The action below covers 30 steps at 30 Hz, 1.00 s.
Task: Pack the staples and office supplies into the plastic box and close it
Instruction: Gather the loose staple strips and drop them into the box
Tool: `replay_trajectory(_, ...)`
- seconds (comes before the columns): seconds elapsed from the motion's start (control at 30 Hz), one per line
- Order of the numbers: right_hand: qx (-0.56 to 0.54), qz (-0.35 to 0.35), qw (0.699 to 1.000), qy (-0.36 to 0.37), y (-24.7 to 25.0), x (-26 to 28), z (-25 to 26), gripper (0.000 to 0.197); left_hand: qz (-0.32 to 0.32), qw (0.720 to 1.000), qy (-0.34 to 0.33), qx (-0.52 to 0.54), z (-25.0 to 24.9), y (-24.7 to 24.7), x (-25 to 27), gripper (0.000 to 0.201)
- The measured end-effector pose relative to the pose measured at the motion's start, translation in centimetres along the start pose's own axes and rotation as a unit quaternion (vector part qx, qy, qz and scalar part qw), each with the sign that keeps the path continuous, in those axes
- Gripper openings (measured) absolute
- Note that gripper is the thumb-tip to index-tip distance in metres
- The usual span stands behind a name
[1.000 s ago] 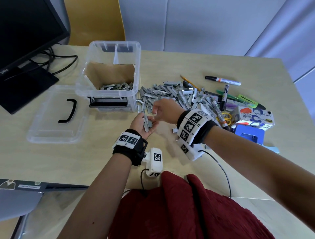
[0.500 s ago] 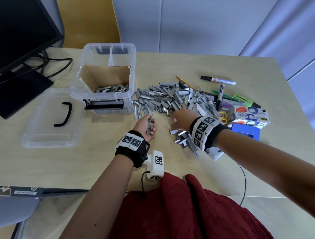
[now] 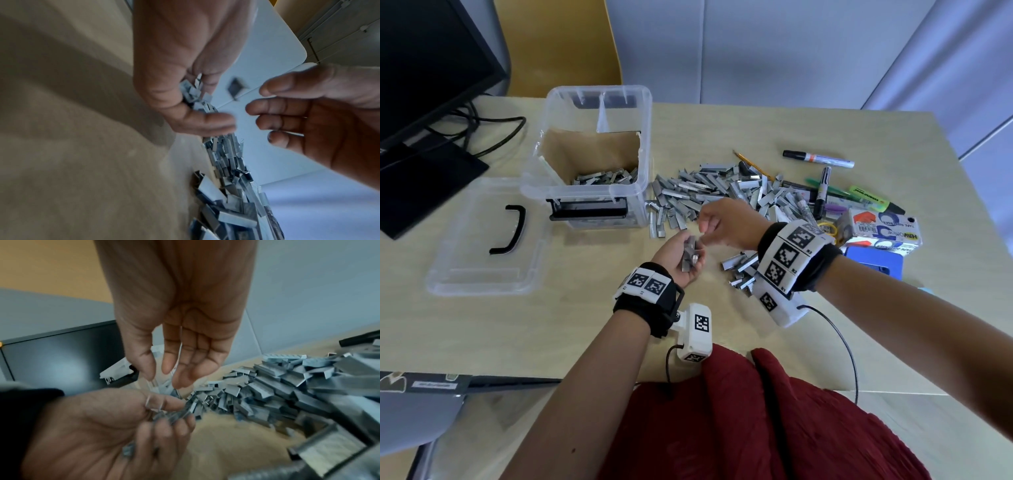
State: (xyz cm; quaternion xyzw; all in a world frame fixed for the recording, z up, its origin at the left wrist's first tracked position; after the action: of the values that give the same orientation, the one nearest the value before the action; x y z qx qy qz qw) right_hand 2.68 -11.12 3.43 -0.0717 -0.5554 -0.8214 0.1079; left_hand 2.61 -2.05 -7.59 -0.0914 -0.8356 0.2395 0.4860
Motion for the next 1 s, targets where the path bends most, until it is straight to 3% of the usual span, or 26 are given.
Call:
replay_trajectory(0.2,0.201,0.129,0.971,-0.003,-4.1,0.8,-2.8,0.025,0.01,0.999,0.016,-0.033,0.0,0.3,-0.1,0.038)
replay_trajectory(0.43,0.278,0.086,0.957,0.02,-5.6,0.5,-2.7,0.024,0.004,1.0,0.016,-0.013,-0.1,0.4,0.4,0.041)
replay_trajectory(0.57,0.053,0.023,0.996,-0.07,-3.4,0.5,-4.5,0.017,0.024,0.999,0.023,-0.011,0.0,-0.2,0.9,0.047)
replay_trajectory(0.63,-0.145,-0.034,0.982,-0.116,-1.8,1.1,-5.6,0.004,0.03,0.999,0.016,-0.023,0.0,-0.2,0.9,0.049)
replay_trajectory(0.7,-0.366,-0.038,0.918,-0.147,-1.3,2.0,-6.8,0.008,0.033,0.998,0.0,-0.054,0.1,-0.4,0.9,0.047)
replay_trajectory(0.77,-0.568,-0.021,0.804,-0.175,-1.8,2.8,-7.7,0.01,0.041,0.992,-0.033,-0.118,0.1,-0.9,1.0,0.042)
replay_trajectory(0.83,-0.683,-0.023,0.703,-0.195,-2.3,3.7,-8.2,0.012,0.051,0.962,-0.081,-0.257,-0.1,-2.0,1.5,0.038)
replay_trajectory(0.87,-0.708,-0.026,0.678,-0.196,-2.3,4.1,-8.4,0.013,0.051,0.931,-0.103,-0.345,0.0,-2.7,1.7,0.036)
replay_trajectory(0.93,-0.708,-0.019,0.678,-0.197,-2.5,4.8,-8.4,0.016,0.043,0.853,-0.145,-0.499,0.1,-3.8,1.8,0.031)
replay_trajectory(1.0,-0.643,0.003,0.736,-0.212,-2.8,5.3,-8.5,0.014,0.029,0.771,-0.172,-0.612,0.2,-4.5,1.5,0.031)
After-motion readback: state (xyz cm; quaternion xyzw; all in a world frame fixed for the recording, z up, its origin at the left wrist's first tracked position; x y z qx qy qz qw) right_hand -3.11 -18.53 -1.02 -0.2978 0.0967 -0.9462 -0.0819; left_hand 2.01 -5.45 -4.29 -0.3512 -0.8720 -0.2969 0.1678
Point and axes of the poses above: each hand's wrist, its own x-axis away from the middle knuckle, its own y-axis out of the back of the hand, z = x × y, the point moved 7 cm from there along -x, towards the middle knuckle, and after that the axes turned 14 degrees about x, right-handed, at the moved point
